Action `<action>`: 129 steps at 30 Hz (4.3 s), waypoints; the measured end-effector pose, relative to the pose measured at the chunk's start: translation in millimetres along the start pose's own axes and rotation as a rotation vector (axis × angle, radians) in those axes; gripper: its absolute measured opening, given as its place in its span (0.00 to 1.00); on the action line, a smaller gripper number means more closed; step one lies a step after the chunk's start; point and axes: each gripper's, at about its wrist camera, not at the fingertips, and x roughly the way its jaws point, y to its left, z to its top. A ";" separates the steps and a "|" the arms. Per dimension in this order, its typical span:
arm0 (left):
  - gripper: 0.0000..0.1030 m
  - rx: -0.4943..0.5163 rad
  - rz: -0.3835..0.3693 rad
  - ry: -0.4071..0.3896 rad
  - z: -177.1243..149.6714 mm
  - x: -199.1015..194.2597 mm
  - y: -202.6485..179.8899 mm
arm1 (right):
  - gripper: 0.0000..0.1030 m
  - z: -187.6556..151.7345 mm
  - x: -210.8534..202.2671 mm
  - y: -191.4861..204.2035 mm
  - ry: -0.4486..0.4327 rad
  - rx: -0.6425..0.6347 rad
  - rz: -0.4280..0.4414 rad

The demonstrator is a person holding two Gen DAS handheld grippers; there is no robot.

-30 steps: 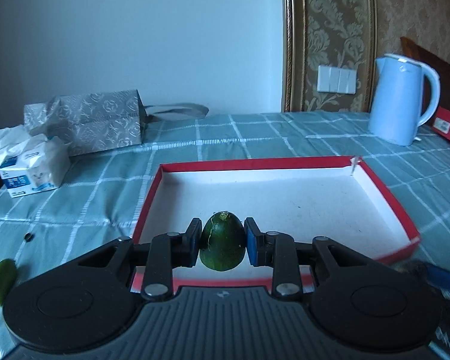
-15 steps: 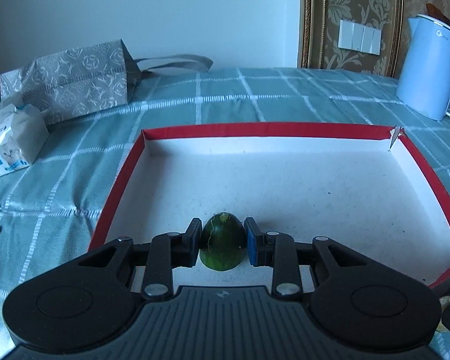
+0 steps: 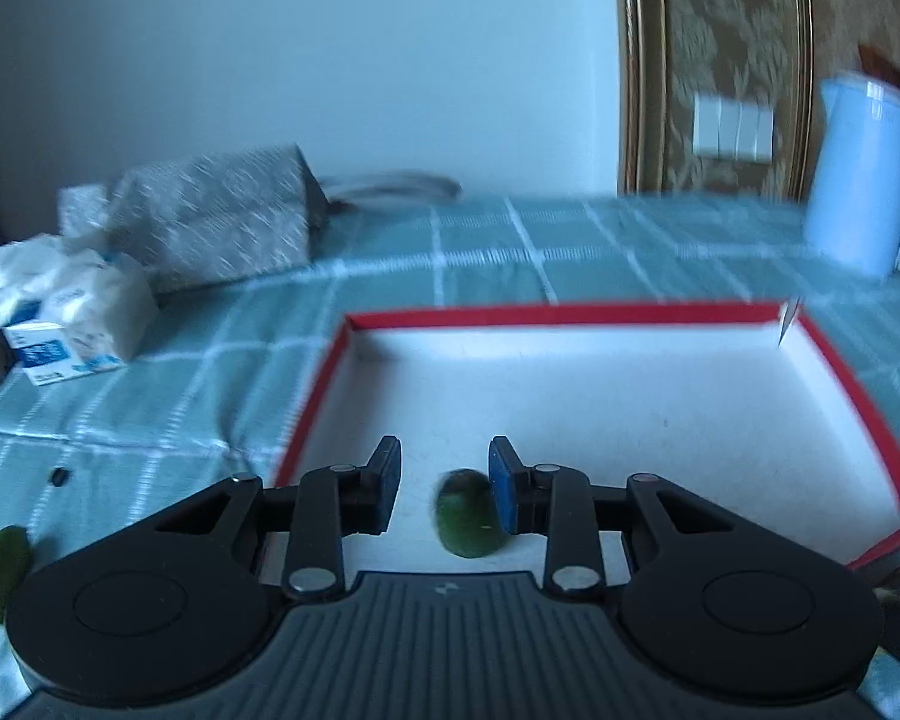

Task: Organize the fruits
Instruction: 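Carry the avocado into the red tray and open the left gripper while the right gripper lifts the chunk, then lower the eggplant chunk into the red tray and open the right gripper, then move the left gripper onto the yellow bell pepper and close it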

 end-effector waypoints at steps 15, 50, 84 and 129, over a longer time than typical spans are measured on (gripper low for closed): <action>0.55 -0.122 0.005 -0.120 -87.9 -108.0 55.4 | 0.31 -1.1 -1.4 2.5 0.002 -0.026 0.006; 0.61 -0.182 -0.091 -0.053 -130.0 -97.5 67.7 | 0.31 55.9 90.6 48.1 0.014 -0.240 -0.072; 0.79 0.027 -0.202 -0.115 -131.3 -120.4 30.1 | 0.64 21.9 16.0 -3.2 -0.047 -0.076 -0.056; 0.48 0.076 -0.238 -0.035 -132.7 -99.4 24.3 | 0.64 -19.4 -61.7 22.5 -0.018 -0.203 0.121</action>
